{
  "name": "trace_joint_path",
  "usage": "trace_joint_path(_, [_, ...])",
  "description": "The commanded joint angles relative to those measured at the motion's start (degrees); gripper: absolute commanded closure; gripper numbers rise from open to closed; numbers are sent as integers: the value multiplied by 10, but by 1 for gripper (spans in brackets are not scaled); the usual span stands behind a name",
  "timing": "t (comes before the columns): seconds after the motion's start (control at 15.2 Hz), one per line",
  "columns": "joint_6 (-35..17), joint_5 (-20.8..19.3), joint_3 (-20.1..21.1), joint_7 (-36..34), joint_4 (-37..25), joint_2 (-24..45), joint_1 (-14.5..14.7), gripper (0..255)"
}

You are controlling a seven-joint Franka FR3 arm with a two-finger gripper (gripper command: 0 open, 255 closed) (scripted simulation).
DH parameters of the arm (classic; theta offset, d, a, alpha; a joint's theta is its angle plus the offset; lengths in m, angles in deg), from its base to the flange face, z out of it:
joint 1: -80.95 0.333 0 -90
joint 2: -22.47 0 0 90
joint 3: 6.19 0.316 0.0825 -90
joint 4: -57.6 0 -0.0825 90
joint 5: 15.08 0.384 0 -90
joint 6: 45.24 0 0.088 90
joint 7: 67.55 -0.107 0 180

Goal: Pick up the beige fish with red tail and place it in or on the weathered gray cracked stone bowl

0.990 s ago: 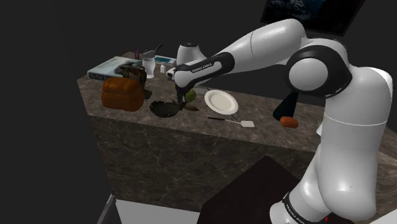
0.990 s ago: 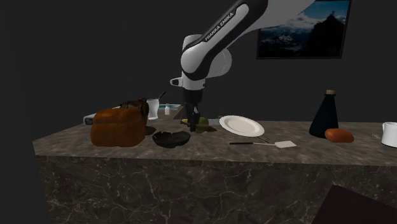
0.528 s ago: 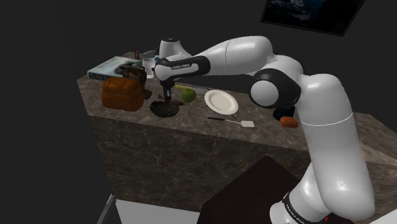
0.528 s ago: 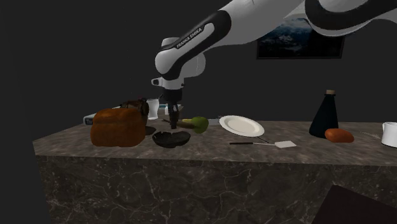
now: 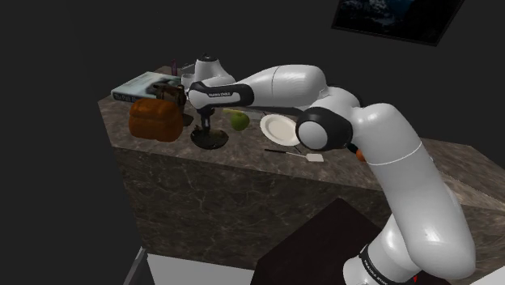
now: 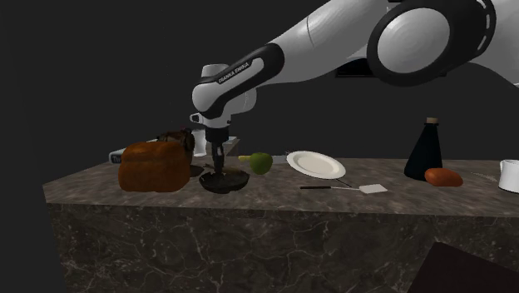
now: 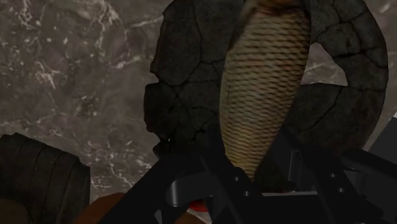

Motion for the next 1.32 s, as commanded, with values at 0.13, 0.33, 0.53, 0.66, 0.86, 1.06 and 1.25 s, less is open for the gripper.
trace_joint_path(0.13, [-23, 1, 1, -1, 11, 12, 0, 255])
trace_joint_path(0.33, [-28, 1, 1, -1, 13, 15, 0, 255])
trace_joint_path(0.53, [-28, 1, 1, -1, 13, 15, 0, 255])
trace_joint_path(0.66, [-28, 1, 1, -1, 13, 15, 0, 255])
trace_joint_path(0.86, [-28, 1, 1, -1, 13, 15, 0, 0])
trace_joint_path(1.06, [-28, 1, 1, -1, 13, 15, 0, 0])
trace_joint_path(1.25, [-9, -1, -1, -2, 19, -10, 4, 0])
